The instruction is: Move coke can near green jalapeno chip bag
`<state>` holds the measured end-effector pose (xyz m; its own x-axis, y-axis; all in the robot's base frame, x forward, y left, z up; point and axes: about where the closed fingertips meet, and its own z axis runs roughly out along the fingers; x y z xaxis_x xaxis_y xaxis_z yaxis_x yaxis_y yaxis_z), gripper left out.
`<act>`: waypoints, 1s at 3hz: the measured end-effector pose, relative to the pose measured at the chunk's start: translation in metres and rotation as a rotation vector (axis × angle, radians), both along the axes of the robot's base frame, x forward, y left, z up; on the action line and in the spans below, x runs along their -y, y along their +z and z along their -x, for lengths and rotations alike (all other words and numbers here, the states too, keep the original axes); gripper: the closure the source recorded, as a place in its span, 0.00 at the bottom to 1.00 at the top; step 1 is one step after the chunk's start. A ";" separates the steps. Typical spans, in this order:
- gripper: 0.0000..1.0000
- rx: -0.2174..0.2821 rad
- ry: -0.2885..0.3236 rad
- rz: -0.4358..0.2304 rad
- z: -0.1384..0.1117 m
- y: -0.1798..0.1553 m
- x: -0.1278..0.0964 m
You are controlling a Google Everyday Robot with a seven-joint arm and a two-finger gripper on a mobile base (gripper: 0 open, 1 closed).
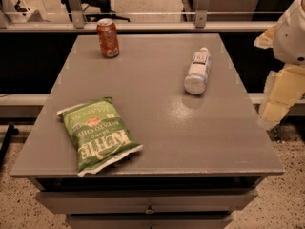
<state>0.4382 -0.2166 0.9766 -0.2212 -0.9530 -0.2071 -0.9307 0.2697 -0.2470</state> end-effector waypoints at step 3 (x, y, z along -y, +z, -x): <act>0.00 0.105 0.021 -0.132 -0.081 -0.003 -0.050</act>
Offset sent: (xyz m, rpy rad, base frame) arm 0.0915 0.0565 -0.0105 0.1469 -0.1244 0.0236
